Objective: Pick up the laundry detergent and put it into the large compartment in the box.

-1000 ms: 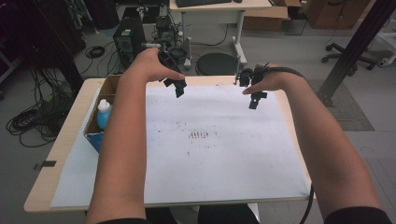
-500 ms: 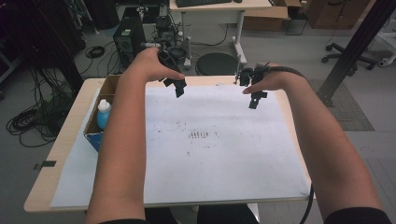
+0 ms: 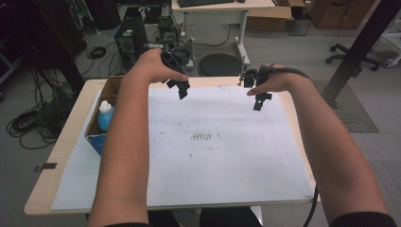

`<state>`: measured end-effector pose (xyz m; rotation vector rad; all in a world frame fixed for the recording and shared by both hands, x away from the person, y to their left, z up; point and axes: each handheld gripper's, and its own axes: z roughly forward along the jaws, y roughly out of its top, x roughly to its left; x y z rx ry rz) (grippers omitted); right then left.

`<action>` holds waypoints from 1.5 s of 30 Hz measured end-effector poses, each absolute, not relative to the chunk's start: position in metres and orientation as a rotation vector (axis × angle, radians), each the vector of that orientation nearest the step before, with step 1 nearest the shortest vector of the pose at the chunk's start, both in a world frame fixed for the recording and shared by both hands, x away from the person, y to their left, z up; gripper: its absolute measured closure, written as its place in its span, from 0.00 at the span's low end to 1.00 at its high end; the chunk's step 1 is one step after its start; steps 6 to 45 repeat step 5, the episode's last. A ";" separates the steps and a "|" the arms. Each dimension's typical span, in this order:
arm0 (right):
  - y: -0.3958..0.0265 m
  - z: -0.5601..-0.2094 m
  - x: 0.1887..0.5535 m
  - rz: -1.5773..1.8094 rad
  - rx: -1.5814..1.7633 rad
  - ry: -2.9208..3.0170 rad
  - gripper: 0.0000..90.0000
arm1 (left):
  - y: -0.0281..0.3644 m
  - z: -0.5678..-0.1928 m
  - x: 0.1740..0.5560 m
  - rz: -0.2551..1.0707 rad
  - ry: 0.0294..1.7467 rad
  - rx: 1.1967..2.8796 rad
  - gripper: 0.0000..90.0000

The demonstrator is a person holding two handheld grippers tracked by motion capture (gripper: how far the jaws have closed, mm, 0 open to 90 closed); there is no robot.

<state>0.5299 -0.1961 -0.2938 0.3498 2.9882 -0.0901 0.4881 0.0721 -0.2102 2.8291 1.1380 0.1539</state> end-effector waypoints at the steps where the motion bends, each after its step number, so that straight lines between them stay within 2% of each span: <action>1: -0.196 -0.293 0.529 -0.087 0.349 2.985 0.04 | 0.072 -0.210 0.488 0.155 1.138 2.828 0.08; 45: -0.195 -0.291 0.528 -0.068 0.341 2.987 0.04 | 0.072 -0.210 0.488 0.153 1.135 2.818 0.08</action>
